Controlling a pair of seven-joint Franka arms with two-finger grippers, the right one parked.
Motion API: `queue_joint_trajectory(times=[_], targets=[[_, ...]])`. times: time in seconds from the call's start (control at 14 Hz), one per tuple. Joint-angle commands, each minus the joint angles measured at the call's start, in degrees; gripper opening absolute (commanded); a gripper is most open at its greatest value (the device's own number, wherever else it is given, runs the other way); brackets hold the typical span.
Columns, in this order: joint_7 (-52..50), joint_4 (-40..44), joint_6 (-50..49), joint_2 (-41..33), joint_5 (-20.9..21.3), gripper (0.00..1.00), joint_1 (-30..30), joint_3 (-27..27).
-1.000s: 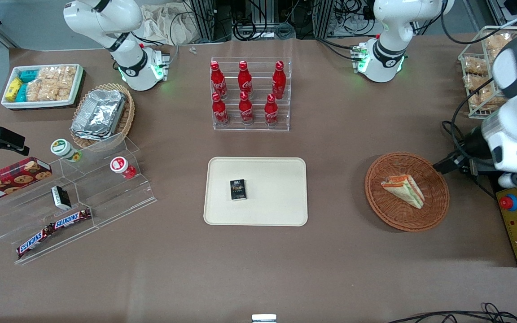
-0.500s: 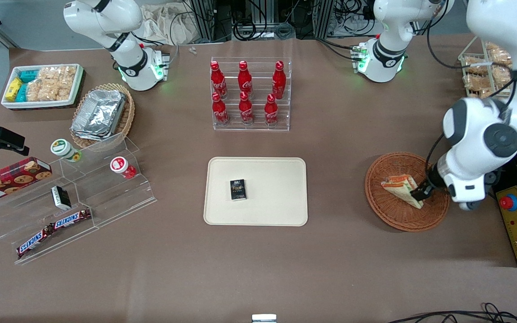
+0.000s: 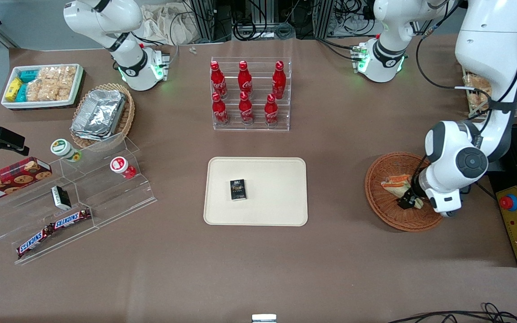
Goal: Place sandwich from basket to tray
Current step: 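Move the left gripper over the wicker basket and lower toward the sandwich, then close the left gripper on the wrapped sandwich in the basket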
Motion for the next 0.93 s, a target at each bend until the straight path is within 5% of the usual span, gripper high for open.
queue_joint_trajectory(times=[0.0, 0.21, 0.29, 0.43, 0.86], targets=[[-2.6, -1.4, 1.8, 0.2, 1.5, 0.84, 0.2, -0.2], [-4.0, -1.3, 1.8, 0.6, 1.6, 0.21, 0.2, -0.2], [-4.0, -1.4, 1.8, 0.6, 1.6, 0.1, 0.2, -0.2], [-3.9, -1.3, 1.0, -0.5, 1.6, 0.0, 0.2, -0.2], [2.1, 5.1, -14.8, -9.7, 0.5, 0.0, -0.4, -1.8]])
